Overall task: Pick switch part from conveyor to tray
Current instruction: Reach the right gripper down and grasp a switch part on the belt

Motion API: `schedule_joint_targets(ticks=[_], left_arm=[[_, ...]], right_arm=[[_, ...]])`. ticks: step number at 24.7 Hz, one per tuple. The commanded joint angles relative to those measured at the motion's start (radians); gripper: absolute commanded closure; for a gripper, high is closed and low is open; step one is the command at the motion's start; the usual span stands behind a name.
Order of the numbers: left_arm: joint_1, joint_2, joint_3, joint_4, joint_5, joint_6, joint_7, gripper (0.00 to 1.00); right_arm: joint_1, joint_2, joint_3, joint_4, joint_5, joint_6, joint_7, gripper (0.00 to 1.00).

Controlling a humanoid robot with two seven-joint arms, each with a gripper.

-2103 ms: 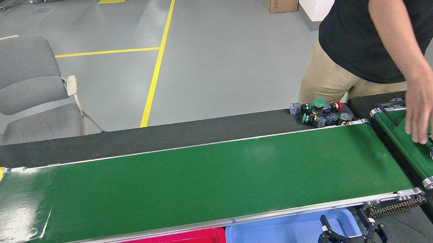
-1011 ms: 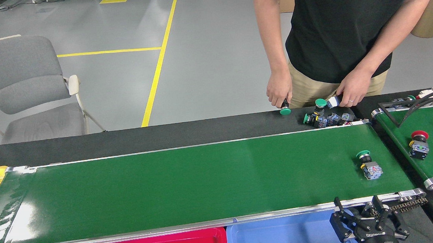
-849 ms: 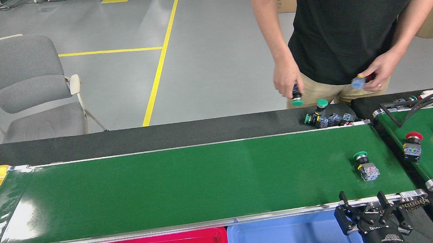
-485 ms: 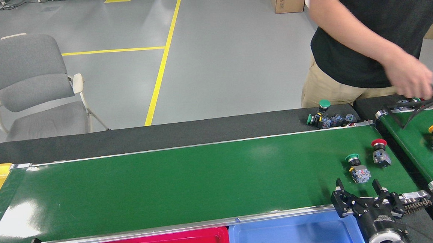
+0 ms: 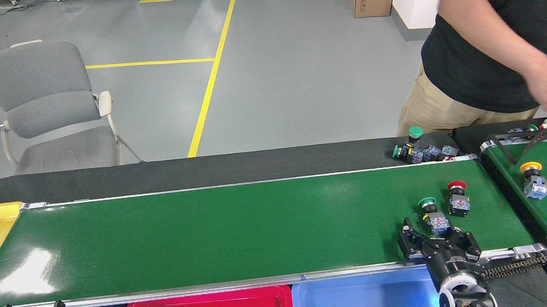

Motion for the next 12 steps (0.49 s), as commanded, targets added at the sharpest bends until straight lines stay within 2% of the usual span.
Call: schedule_joint_targets(ticks=[1, 4, 7, 9, 12], left_arm=[[-0.010, 0.011, 0.005, -0.008, 0.004, 0.001, 0.003, 0.00], [-0.010, 0.011, 0.008, -0.008, 0.004, 0.001, 0.003, 0.00], [-0.010, 0.011, 0.009, -0.006, 0.004, 0.001, 0.003, 0.00], [-0.007, 0.011, 0.011, -0.006, 0.002, 0.004, 0.003, 0.00], [-0.004, 0.011, 0.011, -0.006, -0.001, 0.011, 0.003, 0.00]], right_arm=[[-0.017, -0.004, 0.007, -0.008, -0.005, -0.013, -0.001, 0.78], [-0.017, -0.004, 0.009, -0.016, -0.005, -0.021, -0.006, 0.90], [-0.013, -0.003, 0.044, -0.051, -0.005, -0.066, -0.012, 0.97], [0.007, -0.003, 0.099, -0.110, -0.005, -0.153, -0.021, 0.98], [0.078, -0.006, 0.225, -0.205, -0.005, -0.388, -0.066, 0.98]])
